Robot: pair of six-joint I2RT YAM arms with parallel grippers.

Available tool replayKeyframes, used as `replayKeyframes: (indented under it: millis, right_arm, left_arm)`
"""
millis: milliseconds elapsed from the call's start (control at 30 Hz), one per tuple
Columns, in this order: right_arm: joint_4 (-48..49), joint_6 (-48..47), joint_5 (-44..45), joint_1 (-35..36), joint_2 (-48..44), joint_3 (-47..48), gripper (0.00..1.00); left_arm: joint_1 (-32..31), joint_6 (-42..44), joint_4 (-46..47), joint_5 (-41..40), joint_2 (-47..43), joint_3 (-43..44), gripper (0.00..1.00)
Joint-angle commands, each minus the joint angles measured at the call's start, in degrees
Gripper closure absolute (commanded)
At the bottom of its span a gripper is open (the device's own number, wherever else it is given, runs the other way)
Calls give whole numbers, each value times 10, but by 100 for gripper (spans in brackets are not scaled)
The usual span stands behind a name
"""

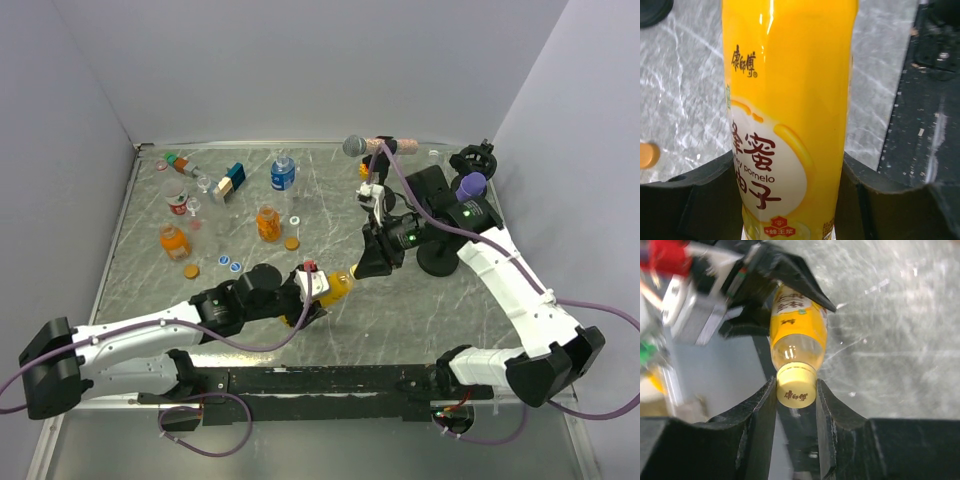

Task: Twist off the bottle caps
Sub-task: Unscrew the bottle cap from the plastic bottle.

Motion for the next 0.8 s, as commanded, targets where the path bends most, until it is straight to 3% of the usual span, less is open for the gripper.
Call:
replayKeyframes:
  millis: [0,133,267,433,467,600,767]
  right_arm:
    - [-65,-245,-79,42,-1,61,91]
    - [-89,-489,-30,96,-46,31,89]
    - [-44,-530,-3,100,-58,30,87]
    - [-39,-483,7,101,-33,45,81]
    - [-27,-464,8,101,-36,40,76]
    - [16,-342,22,100,-39,53,35]
    - [7,-187,-29,75,-42,114,10]
  left_arm:
    - [0,38,60,75,-44,-5,75]
    - [1,51,57,89,-65,-19,74]
    - [3,46,51,90,-80,-23,74]
    - [4,45,56,87,-91,-33,74]
    - [4,45,57,86,-90,-34,74]
    - [4,41,57,84,-91,-36,74]
    - [4,31,54,65,-96,-36,74]
